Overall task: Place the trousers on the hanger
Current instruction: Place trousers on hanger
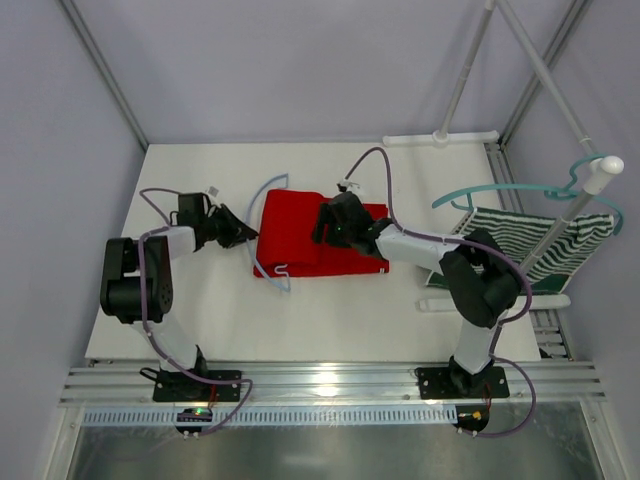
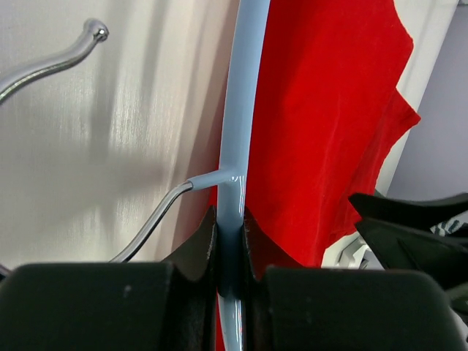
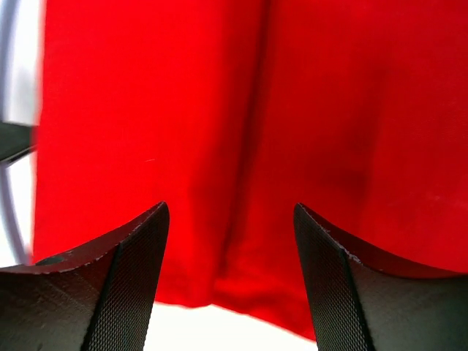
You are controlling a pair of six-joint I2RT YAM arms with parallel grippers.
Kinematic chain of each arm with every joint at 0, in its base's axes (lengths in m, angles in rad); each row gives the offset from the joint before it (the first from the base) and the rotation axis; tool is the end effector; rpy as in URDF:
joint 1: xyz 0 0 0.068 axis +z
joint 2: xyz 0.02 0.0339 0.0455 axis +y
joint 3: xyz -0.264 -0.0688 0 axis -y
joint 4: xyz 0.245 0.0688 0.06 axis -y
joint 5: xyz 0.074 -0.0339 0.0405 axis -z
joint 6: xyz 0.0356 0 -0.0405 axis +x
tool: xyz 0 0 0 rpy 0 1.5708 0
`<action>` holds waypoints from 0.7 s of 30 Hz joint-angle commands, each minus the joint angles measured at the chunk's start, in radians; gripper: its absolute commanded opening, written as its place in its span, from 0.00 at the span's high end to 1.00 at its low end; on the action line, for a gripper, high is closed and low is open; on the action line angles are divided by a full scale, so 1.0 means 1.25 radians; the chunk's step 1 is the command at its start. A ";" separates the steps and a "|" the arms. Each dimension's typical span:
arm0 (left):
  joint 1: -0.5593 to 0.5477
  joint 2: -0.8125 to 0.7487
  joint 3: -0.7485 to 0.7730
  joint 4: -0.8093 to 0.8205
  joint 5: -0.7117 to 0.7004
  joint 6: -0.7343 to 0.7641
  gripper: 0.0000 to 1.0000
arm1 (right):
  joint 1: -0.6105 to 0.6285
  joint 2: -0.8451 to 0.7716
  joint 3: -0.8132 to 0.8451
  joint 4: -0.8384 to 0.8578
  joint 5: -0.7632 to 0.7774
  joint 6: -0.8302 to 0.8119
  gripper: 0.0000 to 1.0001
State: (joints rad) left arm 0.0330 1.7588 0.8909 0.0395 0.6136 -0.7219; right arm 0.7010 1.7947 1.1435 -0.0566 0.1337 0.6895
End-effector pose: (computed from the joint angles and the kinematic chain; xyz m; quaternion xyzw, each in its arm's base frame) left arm 0.3437 -0.0092 0.1487 -0.2256 0.8662 -0.3817 0.2304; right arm 0.3033 0.2498 0.1991 0.0227 0.9065 0.2207 0.3593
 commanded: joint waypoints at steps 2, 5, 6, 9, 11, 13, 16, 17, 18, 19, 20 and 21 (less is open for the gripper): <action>-0.002 -0.020 -0.017 0.041 0.014 0.016 1.00 | -0.038 0.047 0.039 0.068 -0.052 -0.014 0.28; -0.003 -0.028 -0.037 0.069 0.003 0.014 1.00 | -0.053 0.070 0.029 0.124 -0.097 -0.006 0.28; -0.003 -0.029 -0.040 0.069 -0.001 0.017 1.00 | -0.056 0.076 0.024 0.153 -0.124 0.002 0.28; -0.007 -0.028 -0.045 0.072 -0.013 0.024 1.00 | -0.064 0.105 0.012 0.205 -0.167 0.014 0.29; -0.008 -0.018 -0.045 0.065 -0.022 0.024 1.00 | -0.065 0.121 0.015 0.218 -0.190 0.007 0.29; -0.008 -0.014 -0.059 0.090 -0.025 0.013 1.00 | -0.065 0.141 0.026 0.226 -0.200 0.004 0.30; -0.008 -0.008 -0.072 0.105 -0.036 0.009 1.00 | -0.064 0.158 0.044 0.220 -0.208 0.004 0.30; -0.009 -0.006 -0.073 0.112 -0.038 0.008 1.00 | -0.065 0.164 0.050 0.217 -0.211 0.004 0.30; -0.008 -0.006 -0.076 0.114 -0.039 0.007 1.00 | -0.064 0.174 0.067 0.216 -0.221 0.006 0.31; -0.009 -0.007 -0.078 0.124 -0.039 0.004 1.00 | -0.065 0.194 0.075 0.216 -0.227 0.008 0.32; -0.013 -0.009 -0.084 0.134 -0.043 0.001 1.00 | -0.063 0.202 0.083 0.220 -0.236 0.012 0.36; -0.014 -0.010 -0.087 0.144 -0.043 -0.002 1.00 | -0.060 0.211 0.094 0.229 -0.254 0.014 0.51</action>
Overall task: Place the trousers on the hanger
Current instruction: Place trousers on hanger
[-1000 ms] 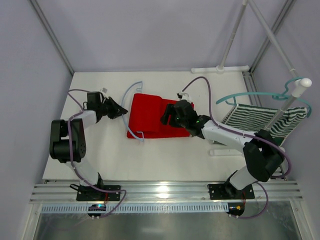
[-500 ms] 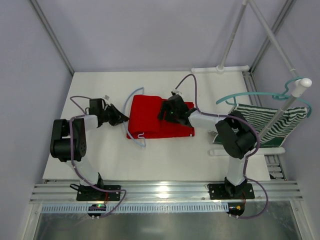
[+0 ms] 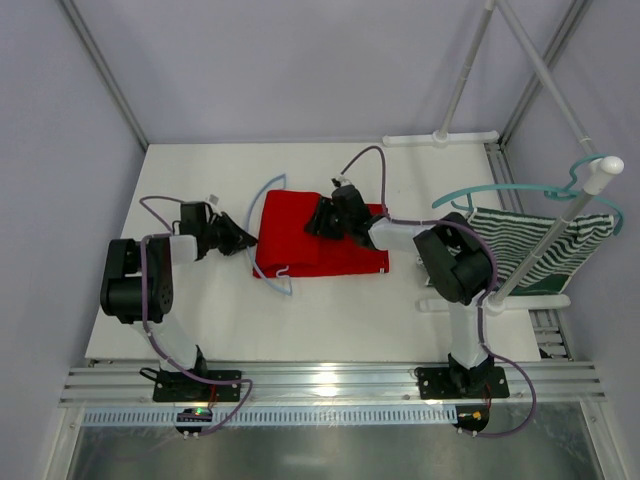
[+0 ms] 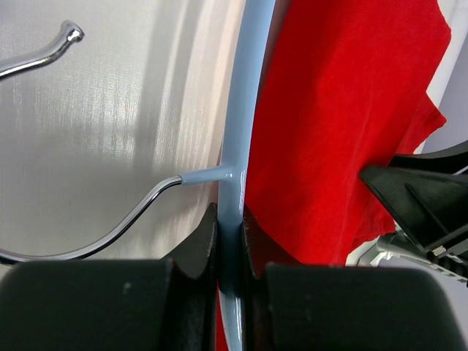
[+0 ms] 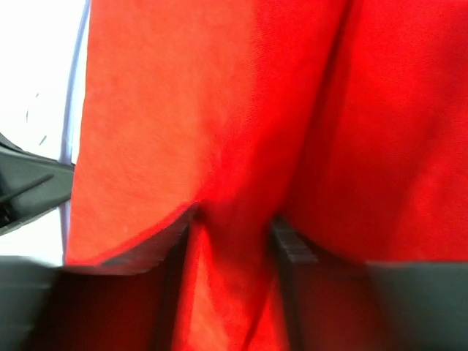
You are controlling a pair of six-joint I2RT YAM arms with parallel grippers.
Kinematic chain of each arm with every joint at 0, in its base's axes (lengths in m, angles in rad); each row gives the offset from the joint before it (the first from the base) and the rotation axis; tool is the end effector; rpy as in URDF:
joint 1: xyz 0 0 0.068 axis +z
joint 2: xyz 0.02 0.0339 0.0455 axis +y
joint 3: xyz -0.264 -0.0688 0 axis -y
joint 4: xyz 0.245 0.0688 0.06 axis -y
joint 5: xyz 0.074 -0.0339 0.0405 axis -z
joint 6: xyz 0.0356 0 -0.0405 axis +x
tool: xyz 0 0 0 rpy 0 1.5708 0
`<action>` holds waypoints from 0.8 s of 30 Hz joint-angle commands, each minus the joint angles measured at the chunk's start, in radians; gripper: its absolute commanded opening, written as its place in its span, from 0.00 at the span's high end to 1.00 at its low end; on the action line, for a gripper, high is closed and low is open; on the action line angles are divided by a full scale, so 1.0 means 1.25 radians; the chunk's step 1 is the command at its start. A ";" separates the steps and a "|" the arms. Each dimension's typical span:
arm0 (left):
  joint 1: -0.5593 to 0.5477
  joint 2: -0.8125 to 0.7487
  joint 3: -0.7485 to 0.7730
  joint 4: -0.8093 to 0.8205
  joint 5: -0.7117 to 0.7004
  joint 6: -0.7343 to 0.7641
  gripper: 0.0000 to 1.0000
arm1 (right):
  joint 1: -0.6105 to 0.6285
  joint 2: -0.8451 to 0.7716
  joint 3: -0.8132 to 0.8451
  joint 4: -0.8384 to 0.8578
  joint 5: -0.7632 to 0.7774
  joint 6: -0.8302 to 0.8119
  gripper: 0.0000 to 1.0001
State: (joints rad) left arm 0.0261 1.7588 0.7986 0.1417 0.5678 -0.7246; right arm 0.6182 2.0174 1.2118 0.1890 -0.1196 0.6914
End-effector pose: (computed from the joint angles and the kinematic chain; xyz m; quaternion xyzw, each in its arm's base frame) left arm 0.3304 -0.0105 0.1306 -0.2316 0.8684 -0.3655 0.2422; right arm 0.3530 0.2563 0.1532 0.0050 0.8872 0.3213 0.3312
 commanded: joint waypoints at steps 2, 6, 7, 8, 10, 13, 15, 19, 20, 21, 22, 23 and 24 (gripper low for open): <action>-0.014 -0.014 -0.023 0.082 -0.004 -0.008 1.00 | 0.015 0.042 0.055 0.033 -0.061 0.014 0.74; -0.047 -0.008 -0.044 0.187 0.032 -0.072 1.00 | 0.051 0.006 0.120 -0.048 -0.041 -0.014 0.96; -0.060 0.002 -0.047 0.207 0.047 -0.082 1.00 | 0.058 -0.010 0.139 -0.063 -0.024 -0.017 0.96; -0.067 0.005 -0.051 0.221 0.050 -0.089 1.00 | 0.059 -0.033 0.144 -0.085 -0.022 -0.007 0.96; -0.085 0.023 -0.066 0.267 0.051 -0.107 1.00 | 0.059 -0.061 0.158 -0.106 -0.022 -0.002 0.96; -0.092 0.047 -0.079 0.300 0.045 -0.121 1.00 | 0.064 -0.117 0.161 -0.177 0.001 -0.001 0.96; -0.092 0.057 -0.085 0.321 0.046 -0.132 0.99 | 0.064 -0.156 0.158 -0.232 0.024 -0.009 0.96; -0.095 0.074 -0.096 0.347 0.045 -0.141 1.00 | 0.058 -0.228 0.144 -0.352 0.131 -0.043 0.96; -0.095 0.079 -0.095 0.346 0.046 -0.138 1.00 | 0.053 -0.243 0.133 -0.368 0.142 -0.045 0.96; -0.095 0.080 -0.095 0.344 0.044 -0.139 1.00 | 0.041 -0.260 0.108 -0.373 0.158 -0.050 0.96; -0.095 0.082 -0.093 0.342 0.044 -0.139 1.00 | 0.034 -0.288 0.097 -0.379 0.172 -0.061 0.96; -0.095 0.083 -0.088 0.327 0.043 -0.133 1.00 | 0.028 -0.302 0.086 -0.394 0.188 -0.066 0.96; -0.095 0.082 -0.083 0.313 0.034 -0.126 1.00 | 0.022 -0.314 0.076 -0.403 0.199 -0.068 0.96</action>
State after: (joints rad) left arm -0.0849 1.8450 0.6891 0.5125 0.6151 -0.9077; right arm 0.6746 1.7077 1.3338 -0.2413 0.0288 0.6472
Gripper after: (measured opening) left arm 0.074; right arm 0.054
